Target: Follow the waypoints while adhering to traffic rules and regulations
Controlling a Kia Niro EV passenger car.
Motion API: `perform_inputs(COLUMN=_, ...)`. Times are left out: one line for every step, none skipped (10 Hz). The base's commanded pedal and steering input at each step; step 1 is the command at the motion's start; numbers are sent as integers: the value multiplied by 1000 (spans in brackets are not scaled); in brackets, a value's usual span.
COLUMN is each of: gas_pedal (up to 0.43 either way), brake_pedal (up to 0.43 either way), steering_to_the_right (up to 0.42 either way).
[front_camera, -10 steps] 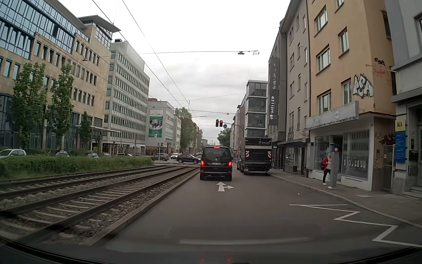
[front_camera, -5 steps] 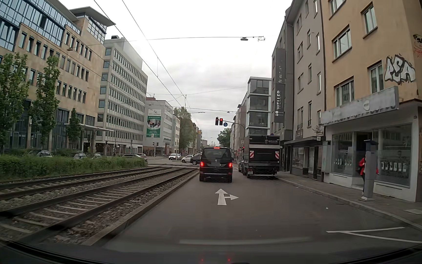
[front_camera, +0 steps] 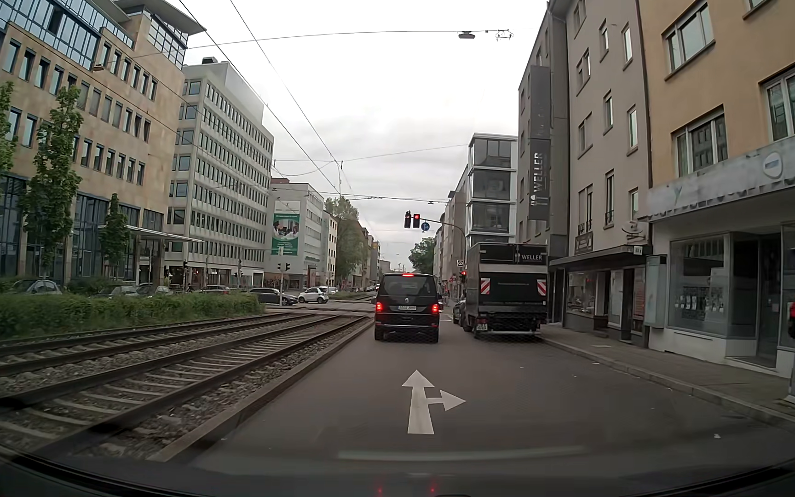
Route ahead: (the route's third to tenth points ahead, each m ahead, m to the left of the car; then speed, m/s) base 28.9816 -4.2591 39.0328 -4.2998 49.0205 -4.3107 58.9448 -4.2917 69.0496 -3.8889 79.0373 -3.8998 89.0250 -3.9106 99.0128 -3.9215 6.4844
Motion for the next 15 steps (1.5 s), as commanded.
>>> perform_inputs(gas_pedal=0, brake_pedal=0, steering_to_the_right=2)
perform_inputs(gas_pedal=0, brake_pedal=0, steering_to_the_right=3)
perform_inputs(gas_pedal=0, brake_pedal=0, steering_to_the_right=2)
perform_inputs(gas_pedal=0, brake_pedal=37, steering_to_the_right=3)
perform_inputs(gas_pedal=0, brake_pedal=85, steering_to_the_right=2)
perform_inputs(gas_pedal=0, brake_pedal=116, steering_to_the_right=2)
perform_inputs(gas_pedal=0, brake_pedal=146, steering_to_the_right=2)
perform_inputs(gas_pedal=0, brake_pedal=159, steering_to_the_right=3)
perform_inputs(gas_pedal=0, brake_pedal=177, steering_to_the_right=3)
perform_inputs(gas_pedal=0, brake_pedal=189, steering_to_the_right=3)
perform_inputs(gas_pedal=0, brake_pedal=201, steering_to_the_right=3)
perform_inputs(gas_pedal=0, brake_pedal=207, steering_to_the_right=3)
perform_inputs(gas_pedal=0, brake_pedal=207, steering_to_the_right=2)
perform_inputs(gas_pedal=0, brake_pedal=189, steering_to_the_right=2)
perform_inputs(gas_pedal=0, brake_pedal=189, steering_to_the_right=3)
